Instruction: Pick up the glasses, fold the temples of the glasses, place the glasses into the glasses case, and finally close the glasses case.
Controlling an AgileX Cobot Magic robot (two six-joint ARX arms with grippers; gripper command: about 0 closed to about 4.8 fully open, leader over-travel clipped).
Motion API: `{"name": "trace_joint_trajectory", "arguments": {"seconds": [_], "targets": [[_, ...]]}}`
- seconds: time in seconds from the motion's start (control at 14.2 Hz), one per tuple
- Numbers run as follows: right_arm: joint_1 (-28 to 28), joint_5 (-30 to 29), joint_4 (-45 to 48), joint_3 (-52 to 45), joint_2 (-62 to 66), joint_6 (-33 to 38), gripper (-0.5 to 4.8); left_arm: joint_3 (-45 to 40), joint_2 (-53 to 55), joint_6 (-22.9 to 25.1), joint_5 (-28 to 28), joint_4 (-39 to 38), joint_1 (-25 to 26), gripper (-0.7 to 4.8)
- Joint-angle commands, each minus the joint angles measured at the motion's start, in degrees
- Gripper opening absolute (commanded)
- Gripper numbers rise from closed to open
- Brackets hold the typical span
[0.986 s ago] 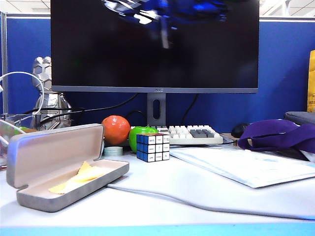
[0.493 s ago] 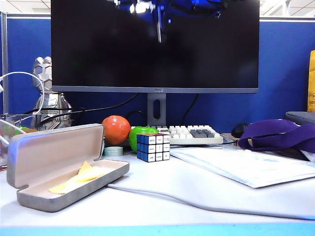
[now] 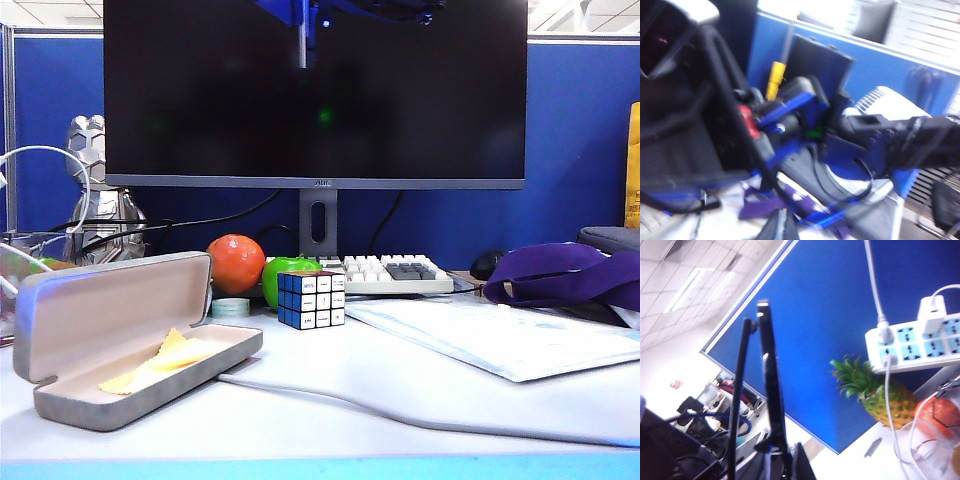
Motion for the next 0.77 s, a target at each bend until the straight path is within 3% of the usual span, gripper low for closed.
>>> {"name": "trace_joint_trajectory", "arguments": {"seconds": [0.07, 0.14, 0.63, 0.77], "targets": [[0.66, -0.44, 1.18, 0.28, -0.52, -0.07, -0.05, 0.2, -0.13, 0.42, 0.26, 1.92, -0.11, -0.05], [0.55, -0.52, 1.2, 0.28, -0.52, -0.07, -0.05, 0.2, -0.13, 0.44, 1.18, 1.36, -0.11, -0.05], [0.35, -0.81, 5.9, 0.44, -1.22, -0.07, -0.05, 0.2, -0.24, 0.68, -8.37, 1.11, -0.11, -0.05], [-0.68, 1.53, 5.01, 0.44, -1.2, -4.98, -0.05, 0.2, -0.31, 2.23, -10.51, -1.01, -0.11, -0.05]]}}
